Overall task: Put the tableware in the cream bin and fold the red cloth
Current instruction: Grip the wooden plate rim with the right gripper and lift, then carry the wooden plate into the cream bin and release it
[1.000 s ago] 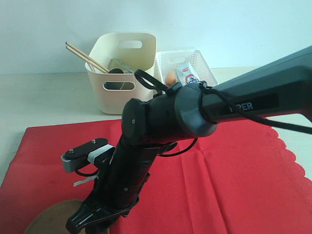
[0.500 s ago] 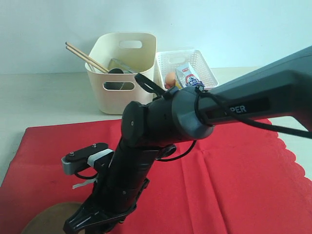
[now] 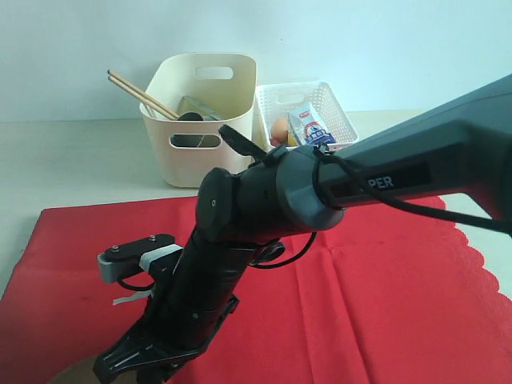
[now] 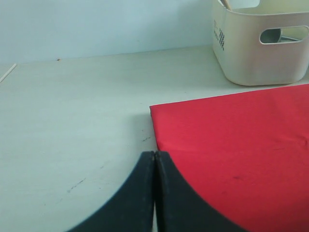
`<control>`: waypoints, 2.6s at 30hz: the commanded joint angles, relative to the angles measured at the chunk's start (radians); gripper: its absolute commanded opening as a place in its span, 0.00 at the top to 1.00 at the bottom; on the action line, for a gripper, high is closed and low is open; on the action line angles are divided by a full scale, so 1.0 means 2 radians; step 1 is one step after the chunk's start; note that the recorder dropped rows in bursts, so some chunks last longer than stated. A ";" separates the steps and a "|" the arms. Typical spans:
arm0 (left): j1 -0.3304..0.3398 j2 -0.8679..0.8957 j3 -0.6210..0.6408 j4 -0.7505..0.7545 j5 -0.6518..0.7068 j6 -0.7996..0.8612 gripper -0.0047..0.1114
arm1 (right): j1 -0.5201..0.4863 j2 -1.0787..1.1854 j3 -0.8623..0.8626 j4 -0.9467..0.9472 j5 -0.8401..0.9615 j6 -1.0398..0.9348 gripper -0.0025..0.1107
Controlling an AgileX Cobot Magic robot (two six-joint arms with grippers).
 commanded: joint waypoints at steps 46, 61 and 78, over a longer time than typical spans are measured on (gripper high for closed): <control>-0.002 -0.003 0.002 0.002 -0.004 0.000 0.96 | -0.242 -0.161 0.000 0.065 0.158 -0.188 0.98; -0.002 -0.003 0.002 0.002 -0.004 0.000 0.96 | -0.321 -0.143 -0.185 0.086 0.207 -0.148 0.98; -0.002 -0.003 0.002 0.002 -0.004 0.000 0.96 | -0.332 0.040 -0.484 0.055 0.182 -0.030 0.98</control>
